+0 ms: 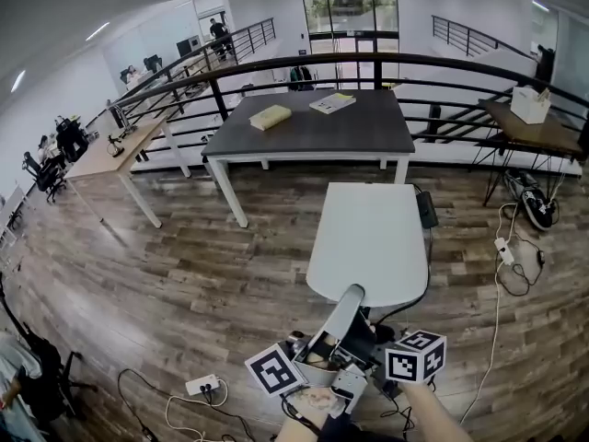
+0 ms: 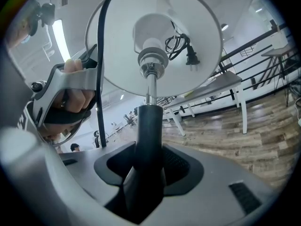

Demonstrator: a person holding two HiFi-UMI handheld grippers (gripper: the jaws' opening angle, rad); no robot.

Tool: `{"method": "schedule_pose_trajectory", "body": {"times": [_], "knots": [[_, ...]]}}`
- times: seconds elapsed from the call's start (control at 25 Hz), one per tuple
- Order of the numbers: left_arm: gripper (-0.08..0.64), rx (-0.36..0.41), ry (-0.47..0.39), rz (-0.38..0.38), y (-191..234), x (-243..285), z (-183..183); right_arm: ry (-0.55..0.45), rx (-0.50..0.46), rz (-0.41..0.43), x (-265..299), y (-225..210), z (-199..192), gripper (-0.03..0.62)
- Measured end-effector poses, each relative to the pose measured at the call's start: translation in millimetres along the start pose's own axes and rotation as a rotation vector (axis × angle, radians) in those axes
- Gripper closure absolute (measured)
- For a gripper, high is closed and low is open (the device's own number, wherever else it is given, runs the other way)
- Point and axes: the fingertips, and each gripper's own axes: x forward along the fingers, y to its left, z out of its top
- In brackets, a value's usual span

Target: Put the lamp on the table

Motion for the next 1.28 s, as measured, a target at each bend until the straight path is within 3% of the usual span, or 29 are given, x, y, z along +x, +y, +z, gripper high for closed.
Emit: {"method": "schedule_pose_trajectory", "body": {"times": [0.68, 1.28], "knots": [[0.541, -0.026, 0.039, -0.022, 91, 98, 144, -0.030, 0.002, -0.047, 136, -86, 118, 0.397], [0.541, -0.047, 0.021, 0.011, 153, 131, 192, 0.010, 0.027, -0.050, 188, -137, 143, 0.397]]}}
